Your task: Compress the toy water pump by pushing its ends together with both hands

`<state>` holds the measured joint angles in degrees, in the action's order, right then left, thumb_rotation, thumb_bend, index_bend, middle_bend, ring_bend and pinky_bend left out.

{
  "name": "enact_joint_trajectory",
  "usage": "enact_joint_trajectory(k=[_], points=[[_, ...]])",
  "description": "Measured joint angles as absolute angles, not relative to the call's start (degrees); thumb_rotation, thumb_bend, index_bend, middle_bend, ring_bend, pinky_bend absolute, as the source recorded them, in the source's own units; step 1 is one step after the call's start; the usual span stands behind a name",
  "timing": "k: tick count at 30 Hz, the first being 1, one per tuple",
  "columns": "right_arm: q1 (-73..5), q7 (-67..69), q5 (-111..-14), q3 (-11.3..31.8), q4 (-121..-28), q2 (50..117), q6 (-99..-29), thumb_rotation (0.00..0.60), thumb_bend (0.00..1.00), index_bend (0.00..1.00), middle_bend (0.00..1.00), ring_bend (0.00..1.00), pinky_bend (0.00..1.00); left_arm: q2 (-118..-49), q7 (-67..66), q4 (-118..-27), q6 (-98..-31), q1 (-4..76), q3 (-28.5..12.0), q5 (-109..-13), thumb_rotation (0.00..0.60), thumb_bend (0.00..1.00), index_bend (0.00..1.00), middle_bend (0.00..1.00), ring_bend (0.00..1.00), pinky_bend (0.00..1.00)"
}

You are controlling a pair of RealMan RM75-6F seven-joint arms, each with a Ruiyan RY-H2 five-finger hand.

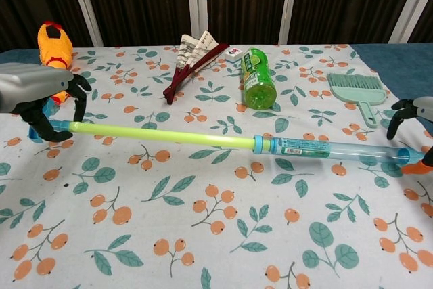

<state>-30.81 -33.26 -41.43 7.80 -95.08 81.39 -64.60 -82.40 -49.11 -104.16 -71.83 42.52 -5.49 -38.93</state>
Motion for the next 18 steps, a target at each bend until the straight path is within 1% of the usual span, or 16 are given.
enact_joint_trajectory(k=[5,11,18], points=[[-30.9,-32.9,-41.2,7.6,-94.4,81.6,-64.1,0.600,0.29,0.39,0.00,0.00,0.00,-82.5,-49.1,-104.0,-71.9,42.5,-5.3,-38.9,0.600,0.48,0.59,0.08,0.00,0.02],[-31.2,-32.9,-41.0,7.5,-93.9,82.1,-64.0,0.600,0.29,0.40,0.00,0.00,0.00,-82.6,-49.0,-103.9,-71.8,42.5,-5.3,-38.9,0.600,0.48,0.59,0.08,0.00,0.02],[-31.5,-33.3,-40.0,7.5,-93.4,82.6,-63.9,0.600,0.37,0.41,0.00,0.00,0.00,-82.4,-48.8,-104.0,-71.7,42.5,-5.4,-38.9,0.600,0.48,0.59,0.08,0.00,0.02]])
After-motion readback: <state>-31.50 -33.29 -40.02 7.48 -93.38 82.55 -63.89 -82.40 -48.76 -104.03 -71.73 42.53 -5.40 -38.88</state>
